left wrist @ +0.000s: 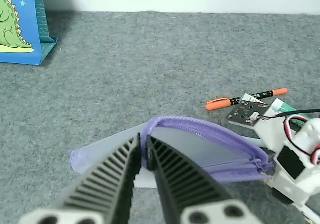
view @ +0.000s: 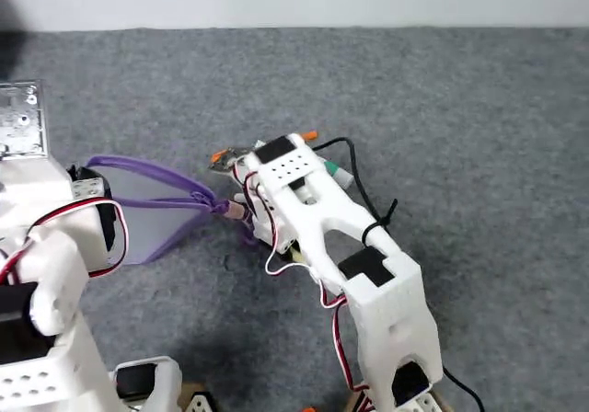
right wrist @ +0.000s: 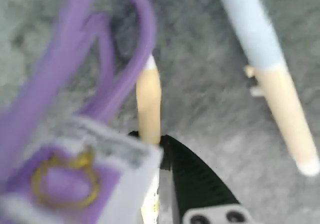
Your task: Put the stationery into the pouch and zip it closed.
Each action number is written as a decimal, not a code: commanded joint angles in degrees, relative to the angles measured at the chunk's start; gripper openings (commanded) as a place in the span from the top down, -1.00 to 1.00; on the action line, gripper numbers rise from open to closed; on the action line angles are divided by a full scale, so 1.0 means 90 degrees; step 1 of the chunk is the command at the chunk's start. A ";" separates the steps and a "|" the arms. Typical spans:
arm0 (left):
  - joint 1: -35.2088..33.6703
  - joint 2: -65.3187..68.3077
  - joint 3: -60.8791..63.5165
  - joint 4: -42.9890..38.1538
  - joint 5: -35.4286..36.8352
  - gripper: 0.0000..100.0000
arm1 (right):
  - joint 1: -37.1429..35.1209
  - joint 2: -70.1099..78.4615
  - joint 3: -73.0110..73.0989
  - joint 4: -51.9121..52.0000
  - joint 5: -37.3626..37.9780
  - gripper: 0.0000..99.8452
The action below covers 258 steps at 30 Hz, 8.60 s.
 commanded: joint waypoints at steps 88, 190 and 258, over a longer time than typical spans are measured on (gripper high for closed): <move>-0.0049 0.0020 0.0093 0.0254 0.0107 0.97 | -0.2193 -0.8386 0.4874 -0.6042 -0.5236 0.41; -0.0039 0.0020 0.0103 0.0254 0.0537 0.97 | 0.1382 -0.2300 -0.2286 0.1294 -0.0801 0.98; -0.0039 0.0020 0.0103 0.0254 0.0547 0.97 | -0.2056 -0.7595 0.5763 -1.0310 -0.4806 0.98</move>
